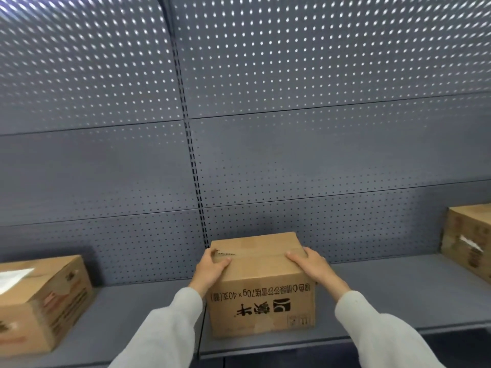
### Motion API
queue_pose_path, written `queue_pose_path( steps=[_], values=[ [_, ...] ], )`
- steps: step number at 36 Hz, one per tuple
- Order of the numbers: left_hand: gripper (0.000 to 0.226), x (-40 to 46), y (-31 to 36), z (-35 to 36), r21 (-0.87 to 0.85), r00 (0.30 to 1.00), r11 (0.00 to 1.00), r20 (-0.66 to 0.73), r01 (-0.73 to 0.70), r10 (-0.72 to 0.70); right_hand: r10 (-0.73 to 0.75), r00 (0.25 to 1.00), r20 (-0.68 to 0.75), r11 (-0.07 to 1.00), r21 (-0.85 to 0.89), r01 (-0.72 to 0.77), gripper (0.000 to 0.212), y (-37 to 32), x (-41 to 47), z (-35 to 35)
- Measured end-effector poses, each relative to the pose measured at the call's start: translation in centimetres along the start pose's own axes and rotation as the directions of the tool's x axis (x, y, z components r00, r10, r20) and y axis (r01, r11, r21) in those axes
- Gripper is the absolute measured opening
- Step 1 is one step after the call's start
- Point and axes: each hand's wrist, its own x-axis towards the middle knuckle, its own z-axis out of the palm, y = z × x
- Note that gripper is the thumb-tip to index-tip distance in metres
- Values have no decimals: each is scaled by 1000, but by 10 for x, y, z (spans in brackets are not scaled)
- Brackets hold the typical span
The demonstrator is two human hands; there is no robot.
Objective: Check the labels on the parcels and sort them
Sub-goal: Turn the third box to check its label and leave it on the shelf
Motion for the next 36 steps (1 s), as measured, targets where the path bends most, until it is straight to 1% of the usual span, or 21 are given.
queue_pose_path(
  steps=[1,2,6,8,12,16,17,21,24,26,30,34,36],
  values=[
    [70,0,2,-1,-33,1000,999,-5,14,-14,-17,1000,-12,1000,-5,17,66,-1,-3,-1],
    [72,-1,3,-2,-64,999,998,-18,27,-28,-30,999,-30,999,-16,30,61,-1,-5,-2],
    [71,-6,7,-6,-165,996,986,-69,35,-47,-49,994,-93,998,-43,45,58,-3,-11,-4],
    [71,-7,6,-8,-176,995,984,-90,20,-36,-59,992,-113,997,-55,53,57,-2,-10,-6],
    [74,-10,0,-16,-134,988,991,-157,-18,-3,-109,984,-140,994,-32,105,47,-6,-12,-8],
    [85,-15,-9,-24,-151,977,988,-215,-29,-4,-154,970,-188,988,-24,152,43,-7,-13,-7],
    [82,-19,-10,-25,-166,976,986,-216,-32,-5,-161,968,-193,987,-14,162,42,-6,-14,-6],
    [47,-37,-15,-24,-229,970,969,-241,-94,37,-208,961,-185,978,-9,210,40,2,-22,-3],
    [30,-54,-21,-20,-287,963,950,-265,-119,41,-225,956,-187,972,24,234,38,17,-27,4],
    [24,-64,-27,-18,-334,966,936,-256,-115,27,-232,952,-199,968,47,246,37,26,-30,9],
    [30,-72,-40,-9,-375,972,923,-235,-90,-1,-202,957,-206,971,87,224,36,46,-36,16],
    [47,-72,-51,0,-403,982,914,-185,-39,-39,-163,971,-176,984,48,174,40,64,-41,23],
    [51,-73,-54,4,-408,984,913,-167,-13,-61,-150,974,-171,987,22,156,41,70,-43,27]
  ],
)
